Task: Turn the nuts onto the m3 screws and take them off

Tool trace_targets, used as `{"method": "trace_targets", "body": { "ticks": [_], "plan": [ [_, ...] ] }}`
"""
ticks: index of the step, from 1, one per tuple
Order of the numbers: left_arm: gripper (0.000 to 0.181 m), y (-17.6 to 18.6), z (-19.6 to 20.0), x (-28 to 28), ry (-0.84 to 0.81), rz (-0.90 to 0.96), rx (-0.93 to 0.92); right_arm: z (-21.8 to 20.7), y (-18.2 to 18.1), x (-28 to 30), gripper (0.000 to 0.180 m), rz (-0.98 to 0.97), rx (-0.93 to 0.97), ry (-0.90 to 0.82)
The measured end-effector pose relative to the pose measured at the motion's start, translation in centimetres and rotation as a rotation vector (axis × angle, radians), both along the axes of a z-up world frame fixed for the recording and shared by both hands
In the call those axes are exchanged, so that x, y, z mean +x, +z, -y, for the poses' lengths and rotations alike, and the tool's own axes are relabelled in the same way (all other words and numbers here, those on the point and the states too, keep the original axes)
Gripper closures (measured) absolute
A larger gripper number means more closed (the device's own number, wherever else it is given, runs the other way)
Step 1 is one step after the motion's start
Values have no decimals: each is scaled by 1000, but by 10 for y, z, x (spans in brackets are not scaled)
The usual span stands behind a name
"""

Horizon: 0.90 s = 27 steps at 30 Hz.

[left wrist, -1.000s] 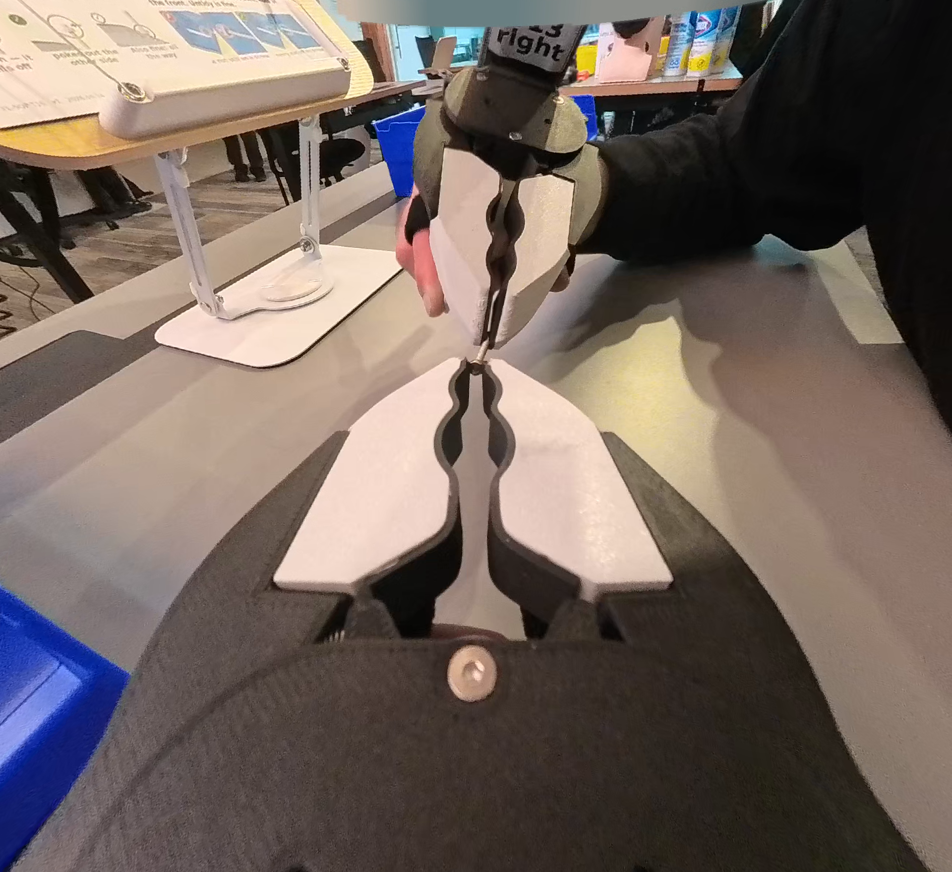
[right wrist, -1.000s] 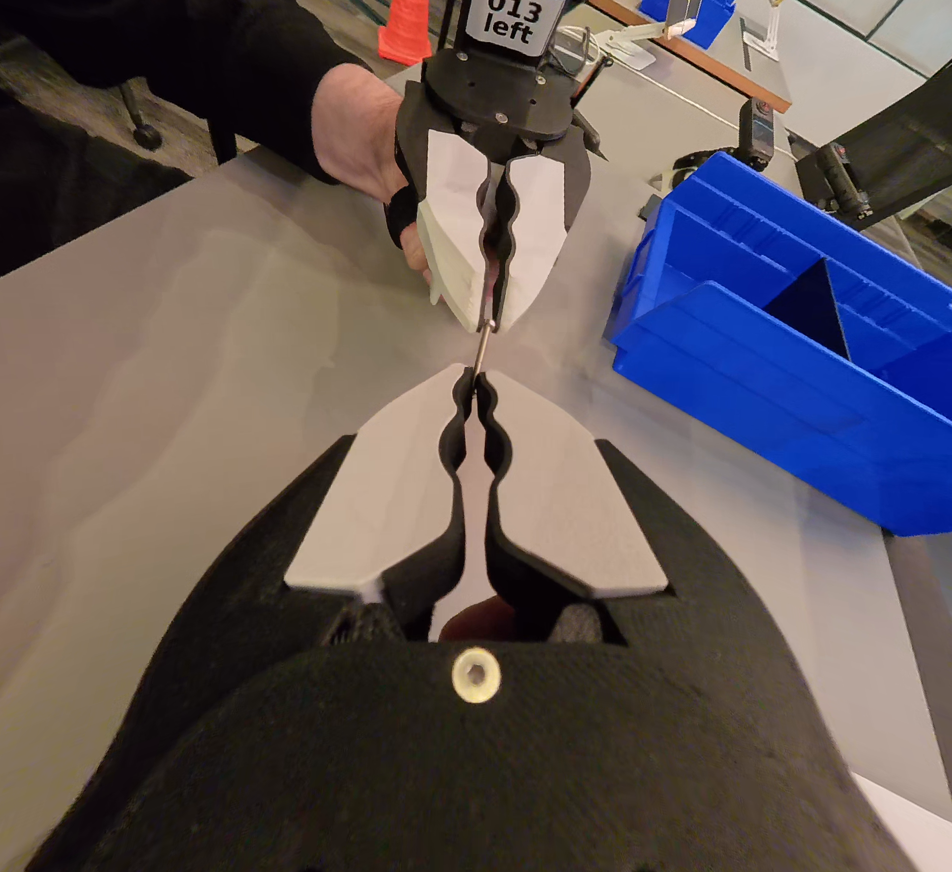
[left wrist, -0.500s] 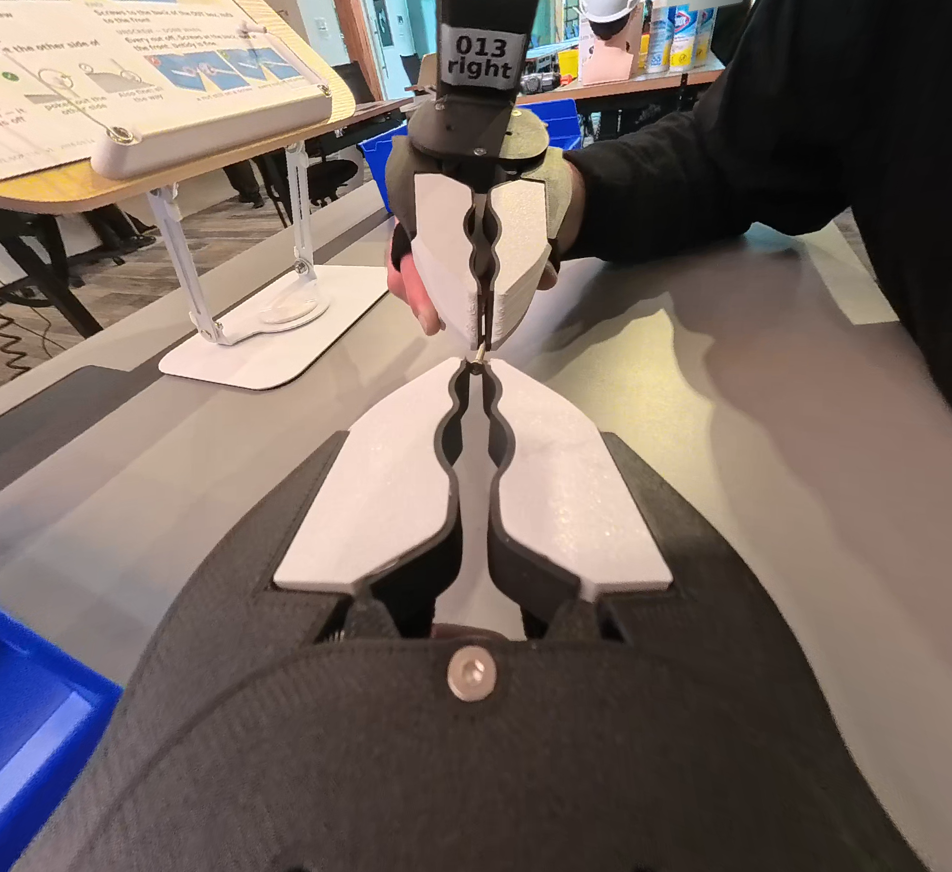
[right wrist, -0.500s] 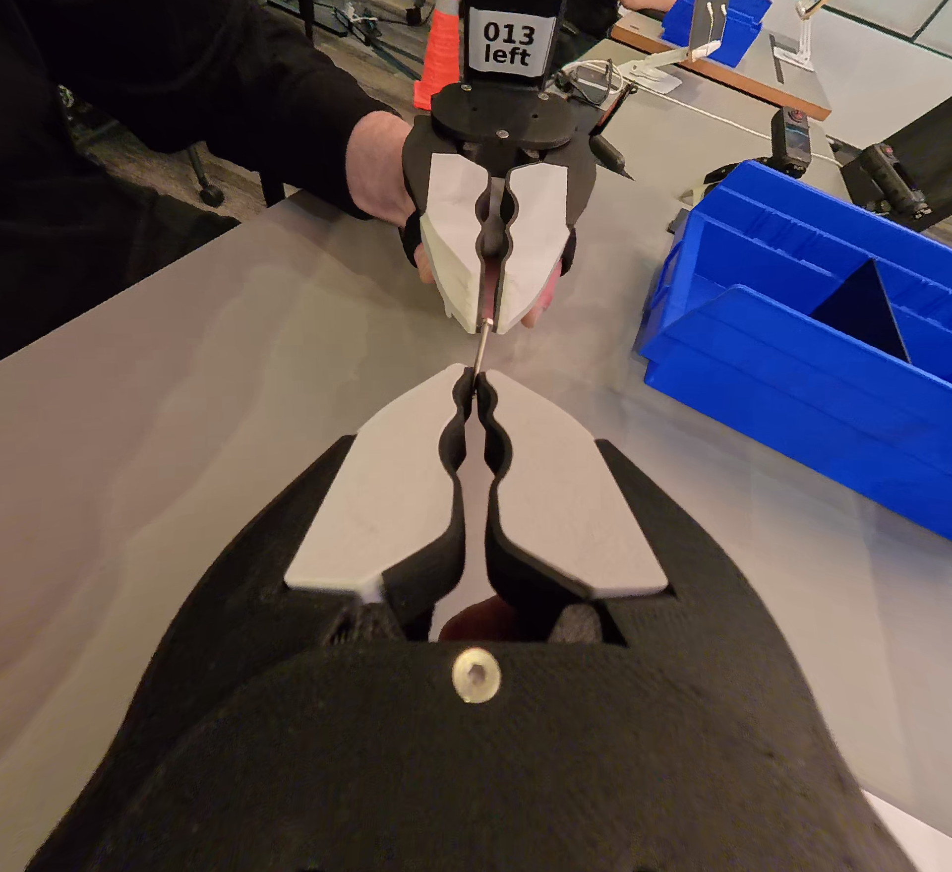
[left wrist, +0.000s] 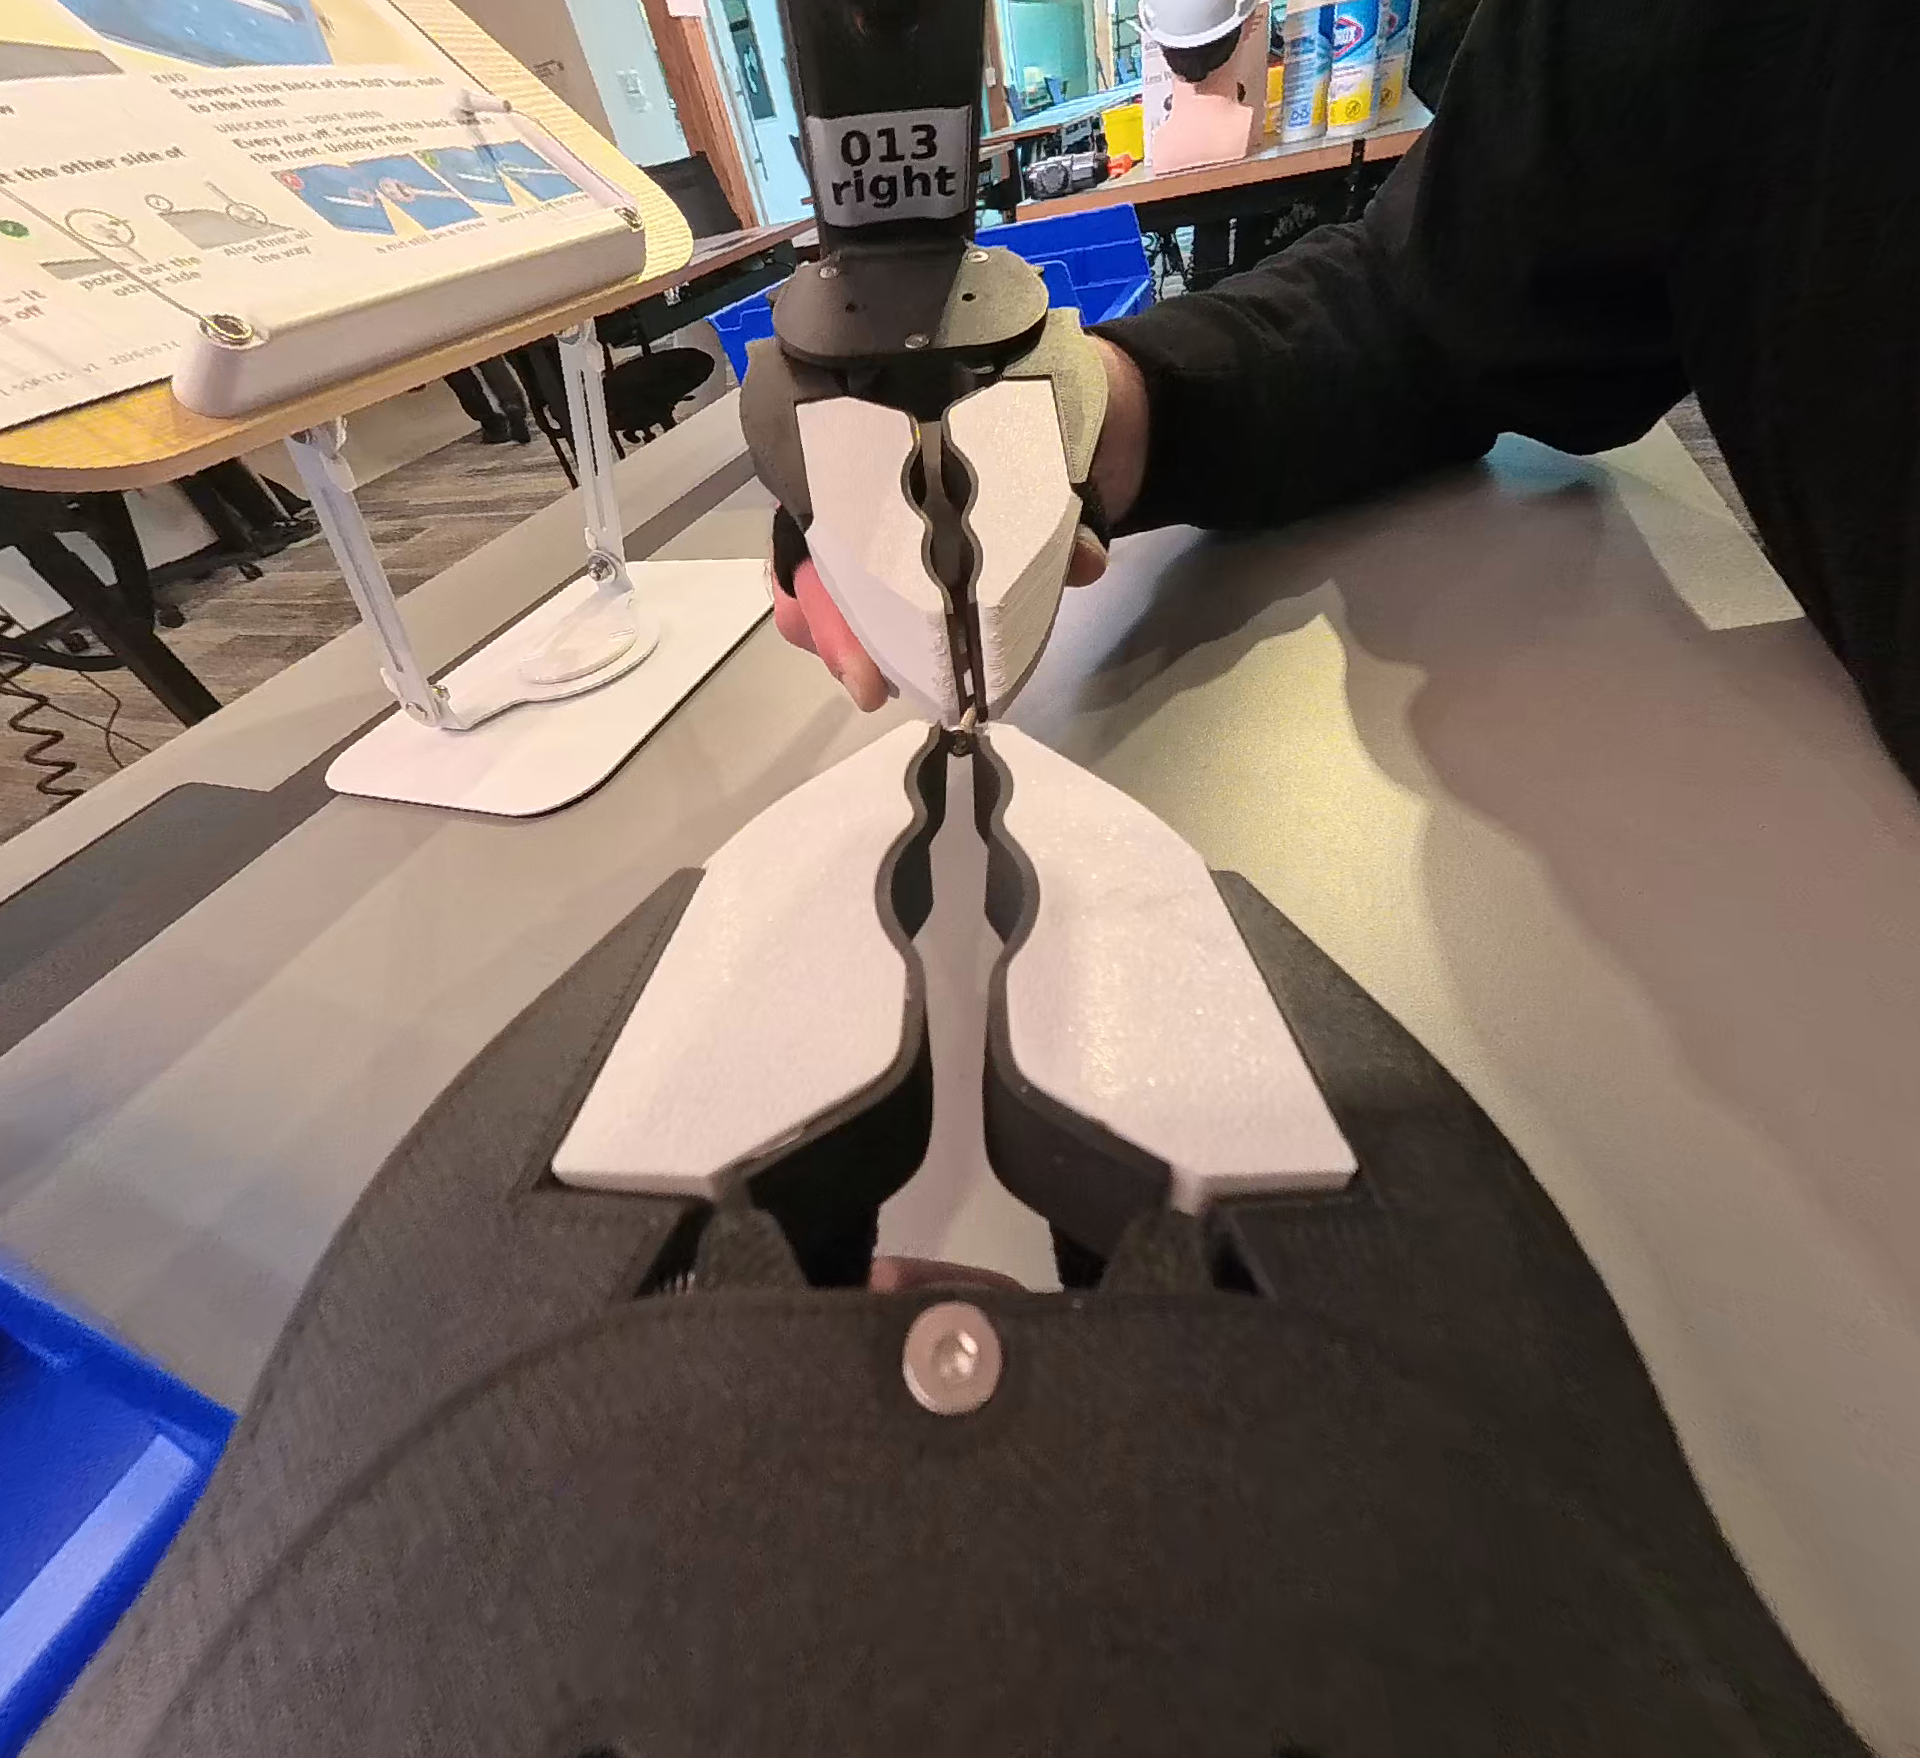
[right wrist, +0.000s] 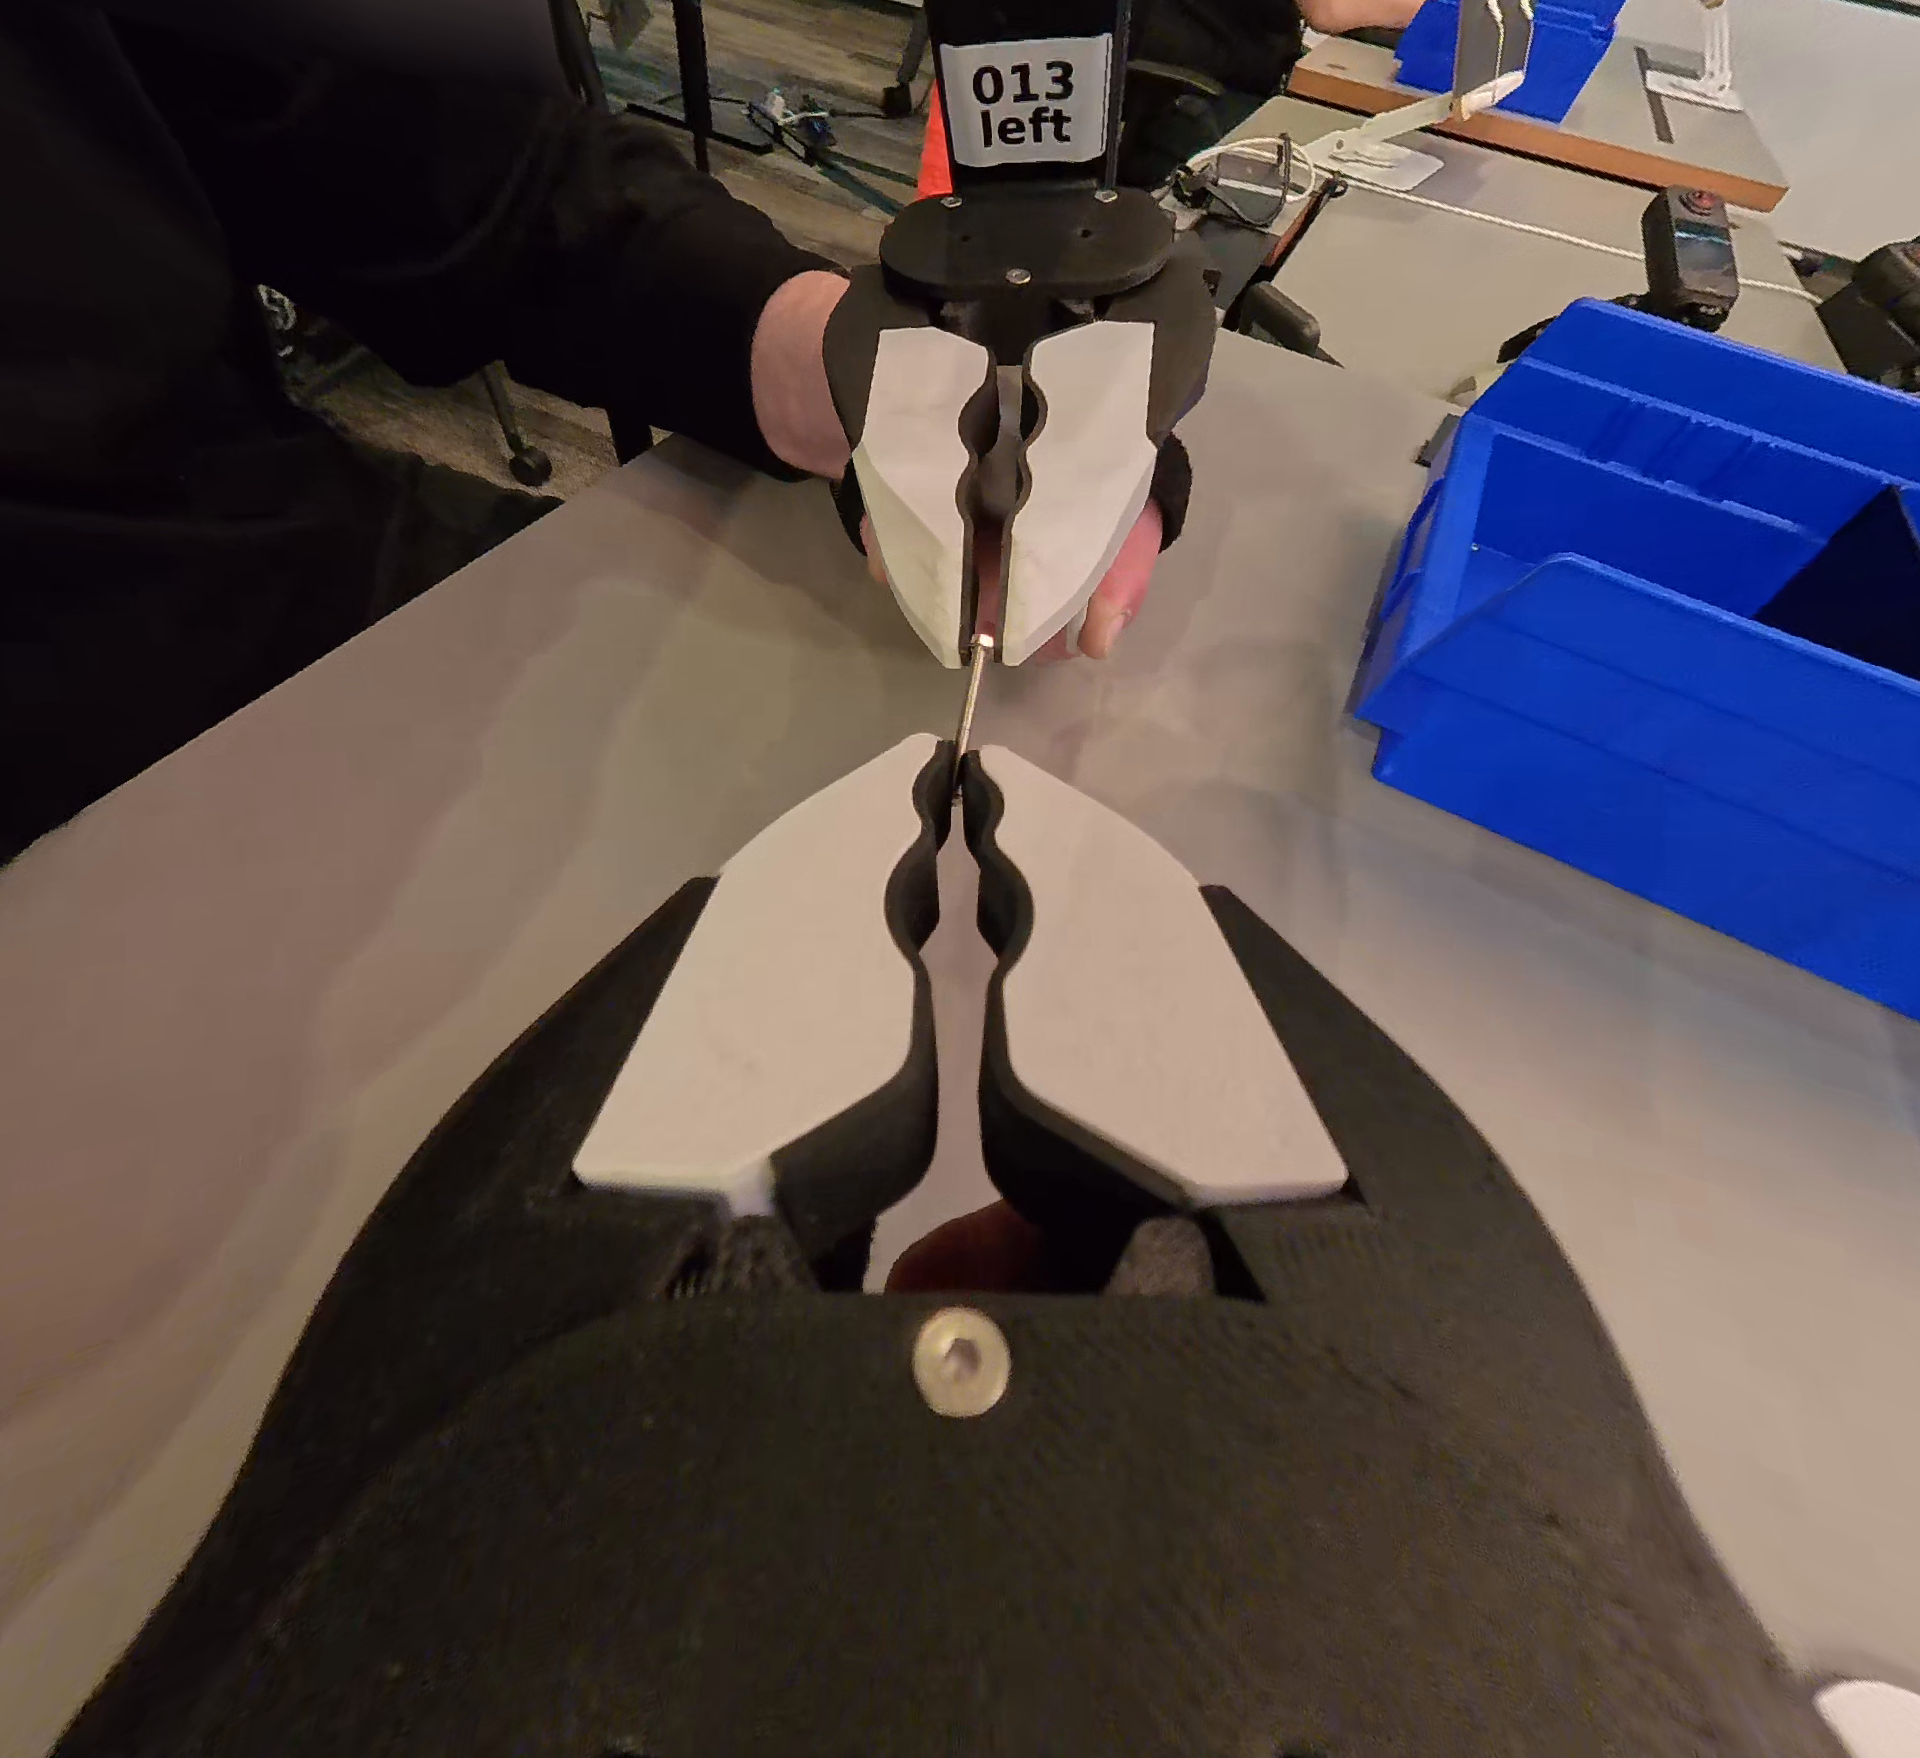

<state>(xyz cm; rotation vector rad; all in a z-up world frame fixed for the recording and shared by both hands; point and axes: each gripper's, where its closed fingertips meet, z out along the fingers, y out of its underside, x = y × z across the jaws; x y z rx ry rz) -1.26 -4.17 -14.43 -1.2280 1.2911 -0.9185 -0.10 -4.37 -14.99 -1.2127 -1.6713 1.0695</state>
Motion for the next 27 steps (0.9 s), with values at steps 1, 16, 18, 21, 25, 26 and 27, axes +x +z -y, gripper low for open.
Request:
{"method": "trace_targets", "body": {
  "ticks": [1, 16, 18, 21, 25, 26, 27],
  "plan": [
    [176, 0, 1, 0, -2, 1, 3, 1, 0, 0, 178, 0, -7, 4],
    [176, 0, 4, 2, 8, -35, 86, 4, -1, 1, 178, -1, -71, 37],
    [176, 0, 4, 2, 10, -36, 92, 4, 0, 1, 178, -4, -81, 40],
    [176, 0, 4, 2, 12, -42, 103, 5, 0, 2, 178, -5, -94, 45],
    [176, 1, 5, 3, 10, -40, 119, 6, 1, 2, 178, -11, -144, 62],
    [176, 2, 6, 3, 10, -40, 124, 7, 1, 2, 178, -14, -160, 67],
    [176, 1, 6, 3, 11, -42, 129, 7, 1, 2, 178, -14, -167, 70]
  ]
}}
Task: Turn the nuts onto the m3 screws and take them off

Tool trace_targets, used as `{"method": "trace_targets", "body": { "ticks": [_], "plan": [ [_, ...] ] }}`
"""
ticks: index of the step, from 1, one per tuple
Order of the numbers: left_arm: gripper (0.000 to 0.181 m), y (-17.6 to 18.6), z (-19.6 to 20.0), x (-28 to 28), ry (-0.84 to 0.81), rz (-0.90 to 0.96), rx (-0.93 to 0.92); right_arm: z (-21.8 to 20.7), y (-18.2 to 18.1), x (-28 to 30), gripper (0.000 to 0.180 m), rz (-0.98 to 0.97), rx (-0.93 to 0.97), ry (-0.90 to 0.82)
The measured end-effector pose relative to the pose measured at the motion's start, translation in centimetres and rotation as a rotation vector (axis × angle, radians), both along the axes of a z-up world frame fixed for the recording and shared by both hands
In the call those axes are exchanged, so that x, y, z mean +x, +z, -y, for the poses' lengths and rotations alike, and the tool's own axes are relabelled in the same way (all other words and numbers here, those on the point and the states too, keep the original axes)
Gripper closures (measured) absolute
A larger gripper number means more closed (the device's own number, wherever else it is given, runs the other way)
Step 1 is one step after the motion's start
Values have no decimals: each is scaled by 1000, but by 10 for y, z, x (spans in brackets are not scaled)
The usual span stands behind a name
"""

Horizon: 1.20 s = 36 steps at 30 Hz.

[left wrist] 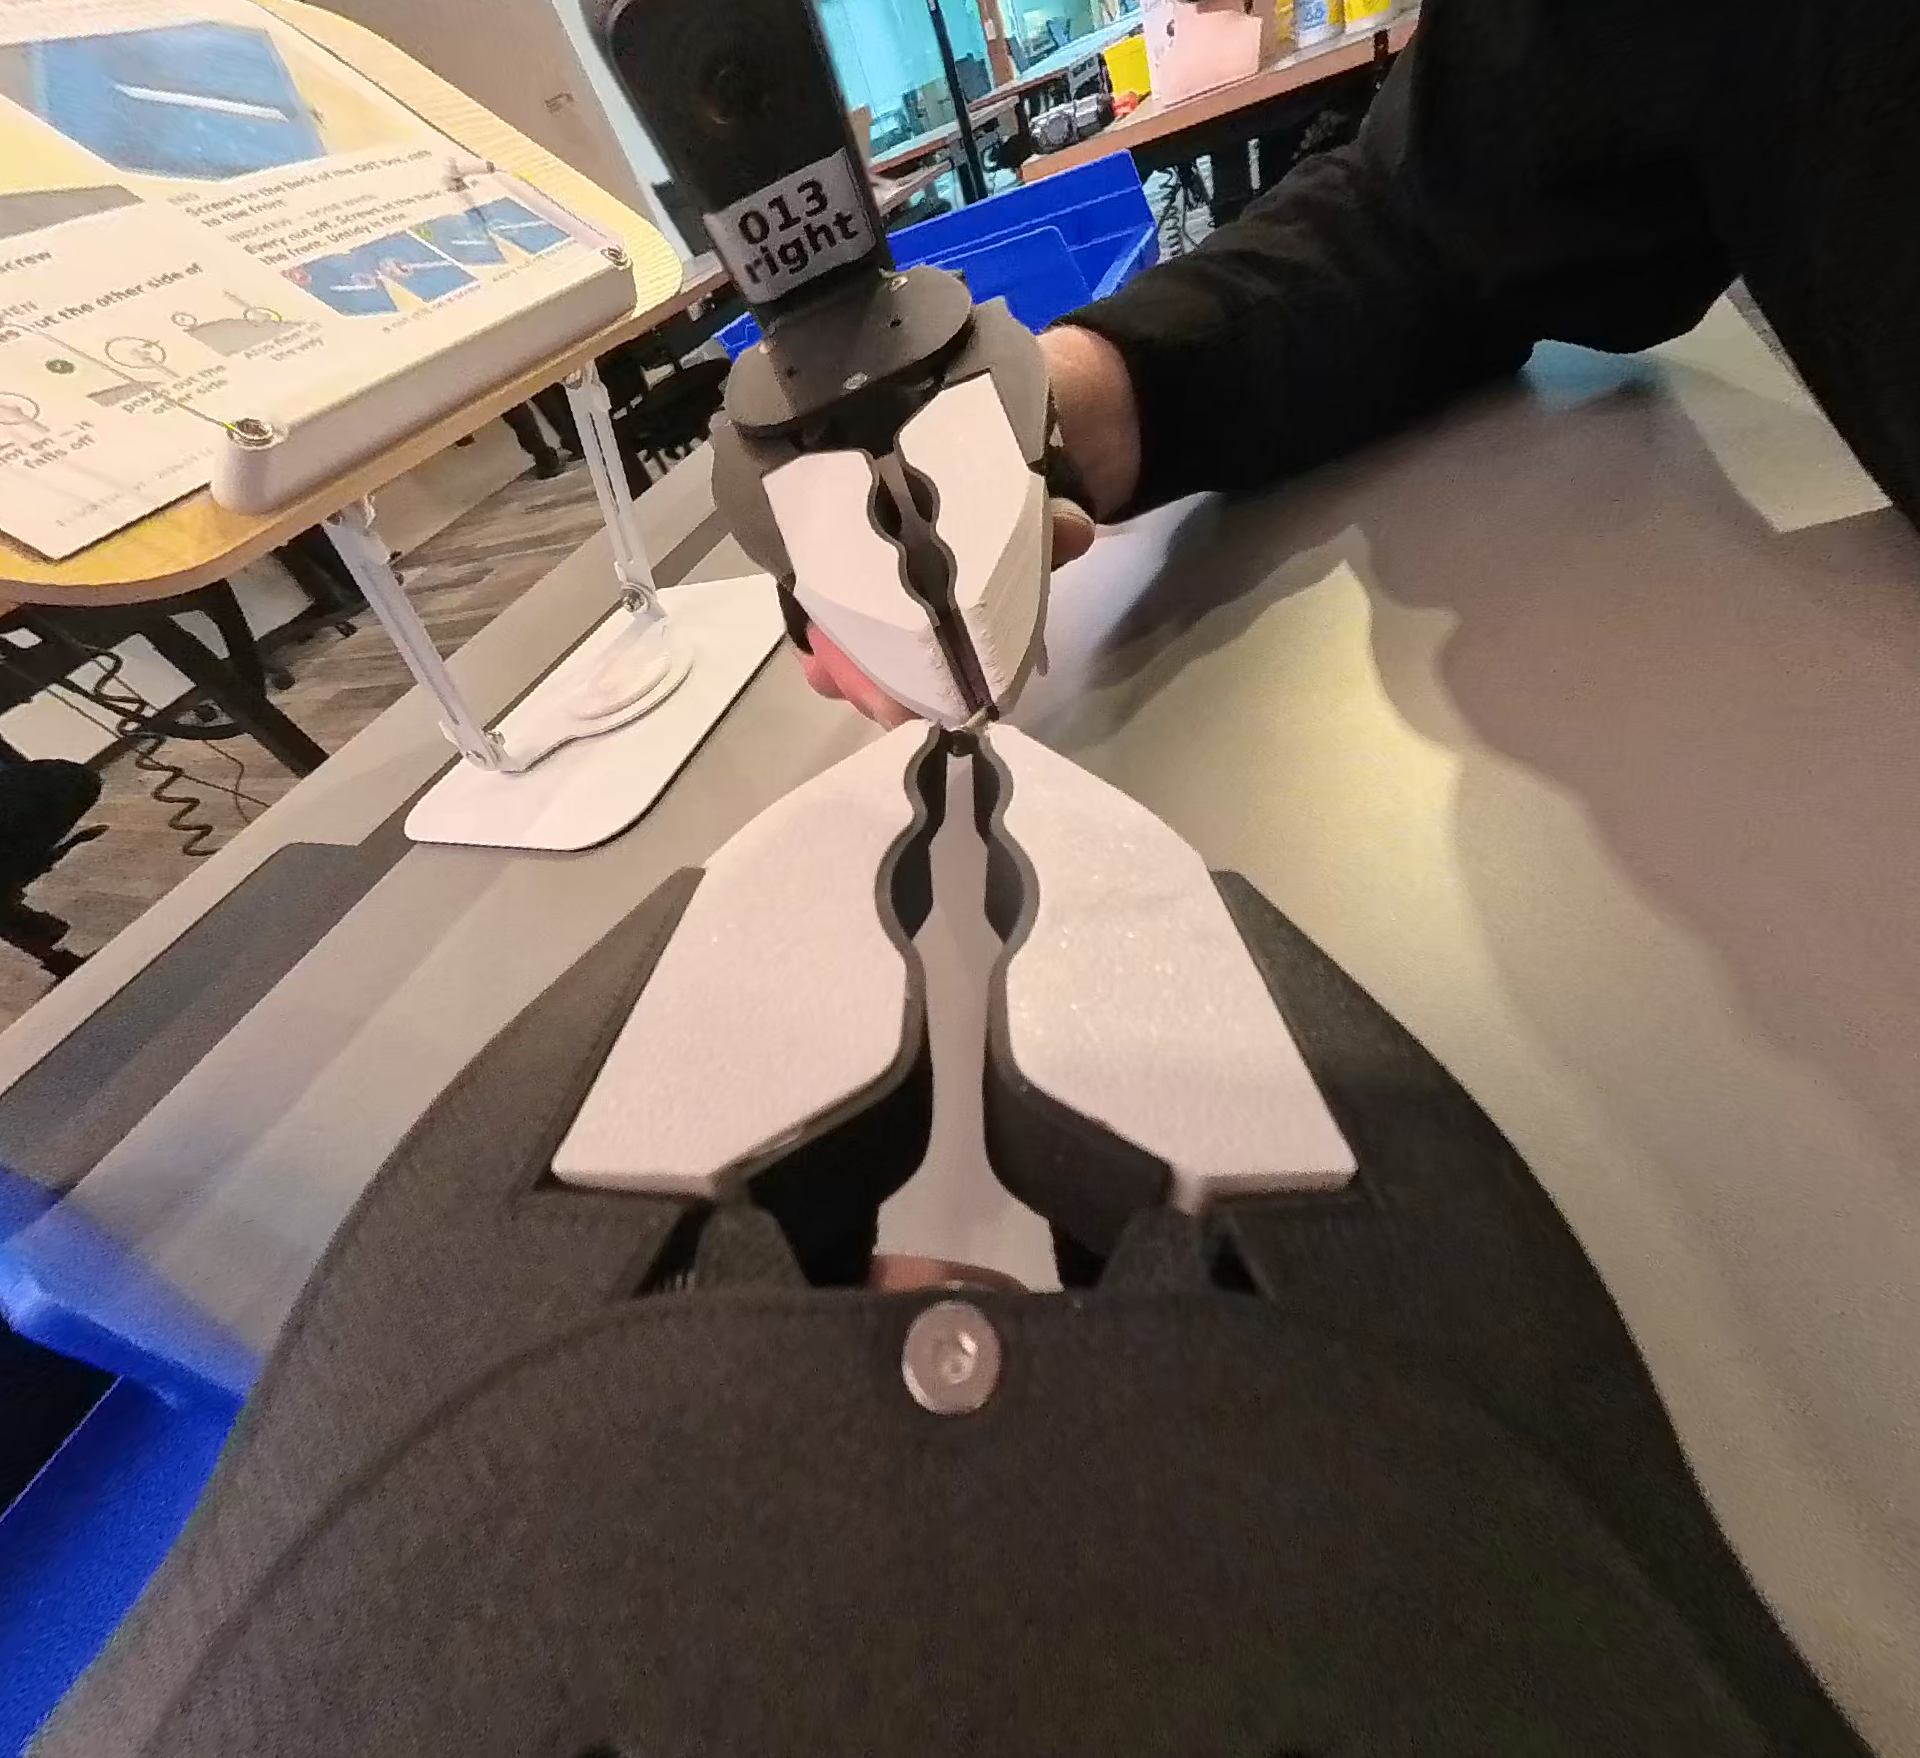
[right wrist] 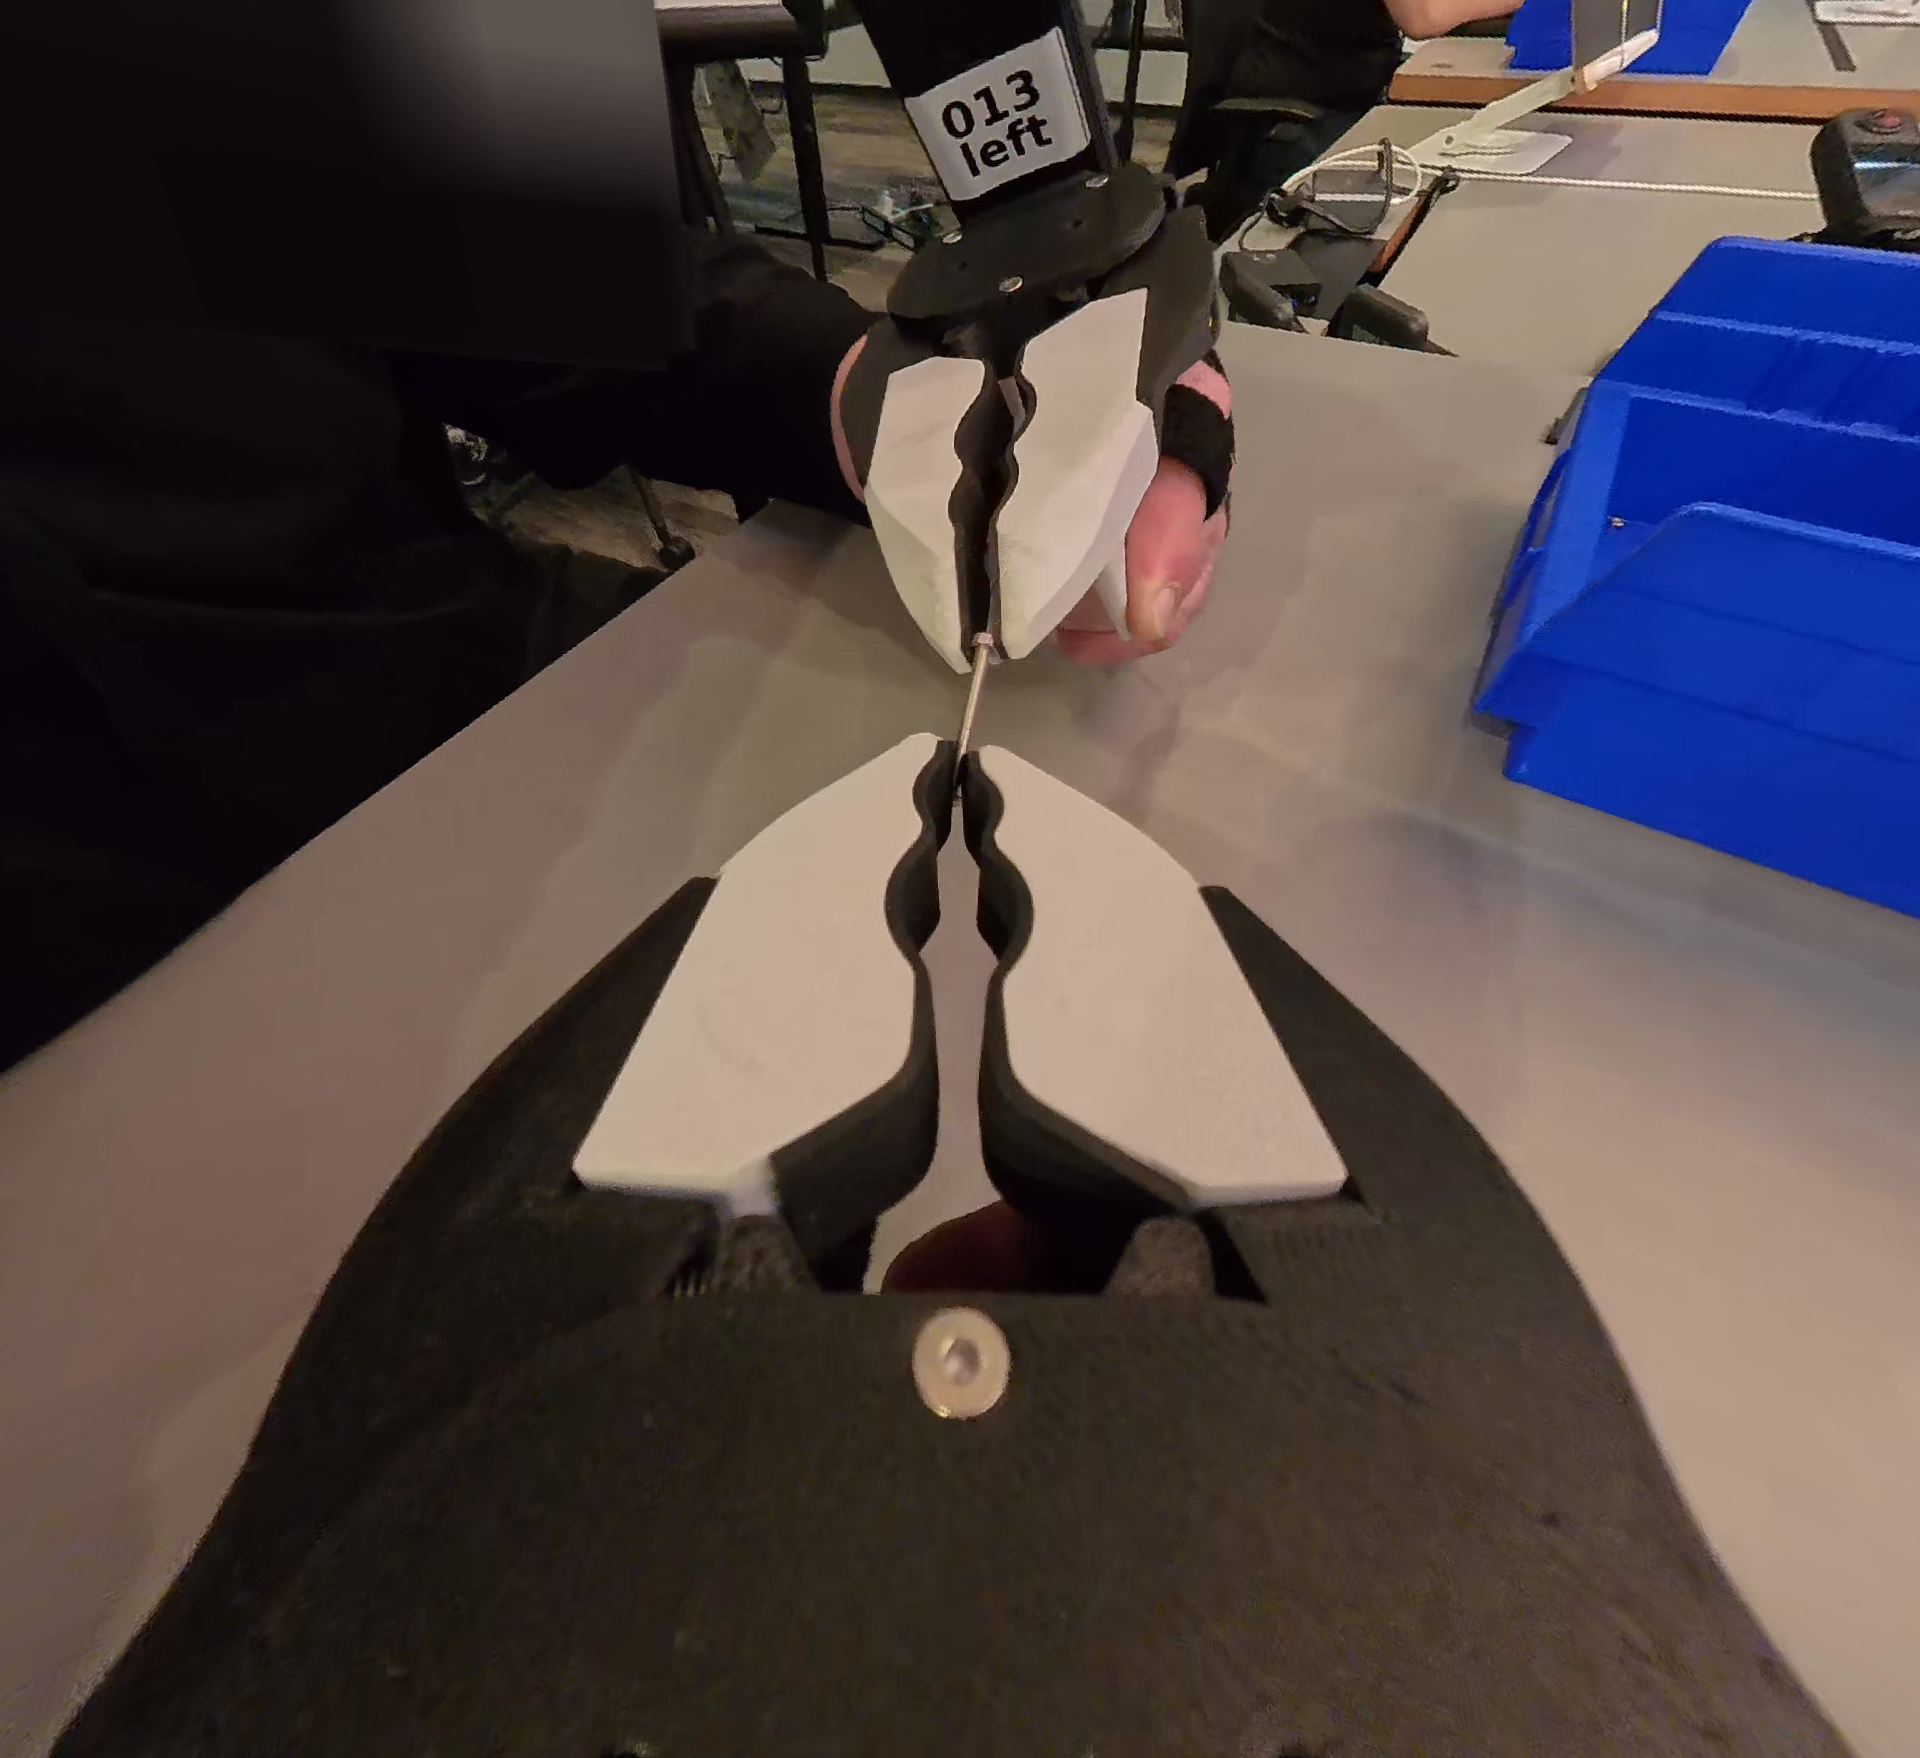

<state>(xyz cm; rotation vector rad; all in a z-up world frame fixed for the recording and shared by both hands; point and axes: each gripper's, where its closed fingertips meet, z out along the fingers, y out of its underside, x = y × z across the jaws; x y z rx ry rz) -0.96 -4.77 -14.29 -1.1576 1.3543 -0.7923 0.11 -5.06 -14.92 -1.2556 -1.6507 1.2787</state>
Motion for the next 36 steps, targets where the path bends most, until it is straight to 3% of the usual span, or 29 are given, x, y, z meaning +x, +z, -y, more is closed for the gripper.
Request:
{"method": "trace_targets", "body": {
  "ticks": [36],
  "plan": [
    [176, 0, 1, 0, -5, 12, -12, 3, -1, -1, 178, -6, 28, 2]
  ]
}}
